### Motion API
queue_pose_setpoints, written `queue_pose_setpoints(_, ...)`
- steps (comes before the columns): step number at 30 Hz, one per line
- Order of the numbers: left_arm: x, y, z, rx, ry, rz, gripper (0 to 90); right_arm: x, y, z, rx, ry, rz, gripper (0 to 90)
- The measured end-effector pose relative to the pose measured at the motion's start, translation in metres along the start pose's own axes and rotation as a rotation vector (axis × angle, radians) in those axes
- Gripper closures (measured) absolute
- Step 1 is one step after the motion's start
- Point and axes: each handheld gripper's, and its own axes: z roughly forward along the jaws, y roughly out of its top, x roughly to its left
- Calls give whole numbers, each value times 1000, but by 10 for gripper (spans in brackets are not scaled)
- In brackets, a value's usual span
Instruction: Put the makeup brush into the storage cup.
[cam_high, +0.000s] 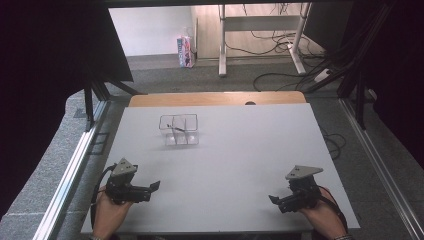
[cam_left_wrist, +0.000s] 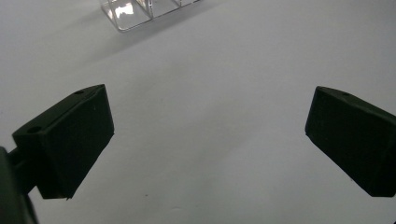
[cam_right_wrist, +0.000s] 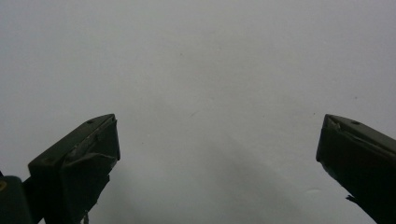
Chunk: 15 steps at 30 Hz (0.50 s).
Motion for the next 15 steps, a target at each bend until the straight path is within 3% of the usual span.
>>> queue_pose_setpoints(15,-1,-15,-11,-15,27,-1,12,0,0,0,2,-2,3,0)
